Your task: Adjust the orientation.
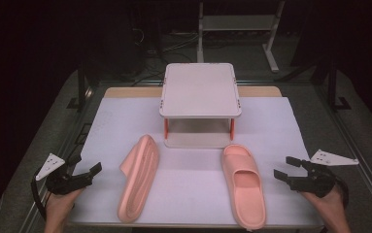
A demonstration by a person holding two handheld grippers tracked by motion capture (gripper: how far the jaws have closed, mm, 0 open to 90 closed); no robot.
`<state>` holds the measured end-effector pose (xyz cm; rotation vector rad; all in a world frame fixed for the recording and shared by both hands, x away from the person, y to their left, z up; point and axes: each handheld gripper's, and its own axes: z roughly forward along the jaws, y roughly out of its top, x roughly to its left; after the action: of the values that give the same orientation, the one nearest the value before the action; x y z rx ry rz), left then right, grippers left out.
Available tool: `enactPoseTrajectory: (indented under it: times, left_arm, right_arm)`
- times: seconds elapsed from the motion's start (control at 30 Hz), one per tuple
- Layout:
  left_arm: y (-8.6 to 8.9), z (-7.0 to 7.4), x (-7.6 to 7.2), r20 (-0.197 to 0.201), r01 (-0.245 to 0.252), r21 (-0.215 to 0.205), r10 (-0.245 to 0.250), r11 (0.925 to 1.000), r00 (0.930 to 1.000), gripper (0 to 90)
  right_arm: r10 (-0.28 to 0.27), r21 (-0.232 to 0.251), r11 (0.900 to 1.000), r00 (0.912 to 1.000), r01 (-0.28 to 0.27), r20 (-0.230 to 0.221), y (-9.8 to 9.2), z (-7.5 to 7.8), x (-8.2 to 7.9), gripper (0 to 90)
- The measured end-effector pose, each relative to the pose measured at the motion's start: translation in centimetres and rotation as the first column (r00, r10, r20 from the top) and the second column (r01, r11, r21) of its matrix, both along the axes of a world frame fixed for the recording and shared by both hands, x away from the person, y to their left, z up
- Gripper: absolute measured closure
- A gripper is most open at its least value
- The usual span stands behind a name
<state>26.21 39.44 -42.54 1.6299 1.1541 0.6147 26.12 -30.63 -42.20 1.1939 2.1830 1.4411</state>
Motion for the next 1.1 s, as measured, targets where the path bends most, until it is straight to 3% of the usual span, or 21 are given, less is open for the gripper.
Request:
enactPoseTrajectory:
  times: [0.43,0.67,0.93,1.03,1.1]
  left_arm:
    - [-1.0,0.0,-0.7,-0.008,0.040,0.012,-0.040,0.9991,0.9992,6.2]
    - [-1.6,-0.1,-1.8,-0.032,0.046,0.042,-0.045,0.9980,0.9985,6.7]
    - [-2.1,-0.4,-2.6,-0.062,0.074,0.036,-0.071,0.9966,0.9955,7.3]
    - [-2.2,-0.5,-2.7,-0.074,0.116,0.030,-0.113,0.9928,0.9908,17.9]
    - [-2.5,-0.4,-2.8,-0.084,0.134,0.040,-0.131,0.9901,0.9879,18.2]
  right_arm:
    - [0.026,0.002,1.000,0.9996,-0.026,0.005,0.3,0.2,-0.2,19.5]
    - [0.028,0.002,1.000,0.9995,-0.028,0.011,0.5,0.3,-0.4,19.2]
    - [0.040,0.008,0.999,0.9991,-0.040,0.015,0.8,0.3,-0.4,19.1]
    - [0.044,0.015,0.999,0.9988,-0.045,0.021,0.9,0.3,-0.5,18.9]
    - [0.053,0.012,0.999,0.9985,-0.053,0.014,1.0,0.1,-0.8,18.9]
